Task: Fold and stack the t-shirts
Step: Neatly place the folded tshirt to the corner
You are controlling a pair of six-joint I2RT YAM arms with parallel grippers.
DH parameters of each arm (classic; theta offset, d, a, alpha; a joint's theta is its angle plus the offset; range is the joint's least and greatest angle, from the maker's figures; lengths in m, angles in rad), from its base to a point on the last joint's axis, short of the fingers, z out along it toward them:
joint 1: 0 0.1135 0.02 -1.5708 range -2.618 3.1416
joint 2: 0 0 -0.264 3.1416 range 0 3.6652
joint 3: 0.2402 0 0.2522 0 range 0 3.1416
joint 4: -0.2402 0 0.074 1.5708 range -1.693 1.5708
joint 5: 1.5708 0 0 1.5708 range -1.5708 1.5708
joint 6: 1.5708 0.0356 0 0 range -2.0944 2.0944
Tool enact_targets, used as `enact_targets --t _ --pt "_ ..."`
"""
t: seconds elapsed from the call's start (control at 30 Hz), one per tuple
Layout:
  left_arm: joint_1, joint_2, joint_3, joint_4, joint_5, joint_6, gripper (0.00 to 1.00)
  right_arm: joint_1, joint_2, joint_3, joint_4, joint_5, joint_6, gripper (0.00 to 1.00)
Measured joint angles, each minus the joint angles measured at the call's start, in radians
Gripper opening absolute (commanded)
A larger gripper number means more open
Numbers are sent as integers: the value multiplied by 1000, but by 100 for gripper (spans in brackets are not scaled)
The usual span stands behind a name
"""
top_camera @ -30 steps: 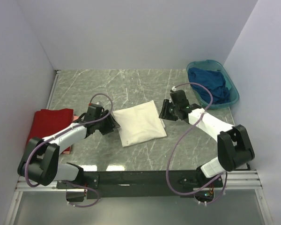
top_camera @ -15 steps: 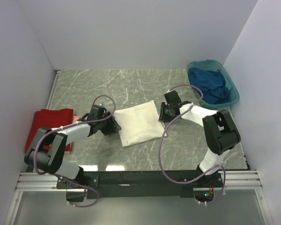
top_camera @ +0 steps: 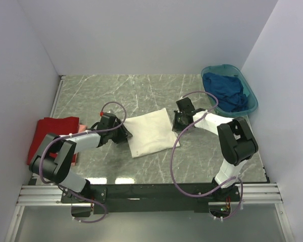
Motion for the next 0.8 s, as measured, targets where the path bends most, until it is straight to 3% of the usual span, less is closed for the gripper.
enact_targets --t 0.1,0.2,0.27,0.3,0.37,0.5,0.8 --pt "-25 24 6 33 -28 -26 42 0 4 3 0 -3 0 0" --pt "-45 56 14 73 -49 -56 32 0 7 3 2 -10 0 0" --pt "-56 71 18 89 -62 -76 21 0 7 3 2 -18 0 1" --pt "-62 76 20 90 -70 -87 18 0 7 3 2 -19 0 6" --pt "-77 77 43 60 -95 -100 1 0 7 3 1 -23 5 21" --pt "-108 77 112 -78 -166 -131 1 0 -6 4 -13 -25 12 46" --pt "-92 97 385 -552 -339 -266 1 0 -204 8 -57 -42 34 50"
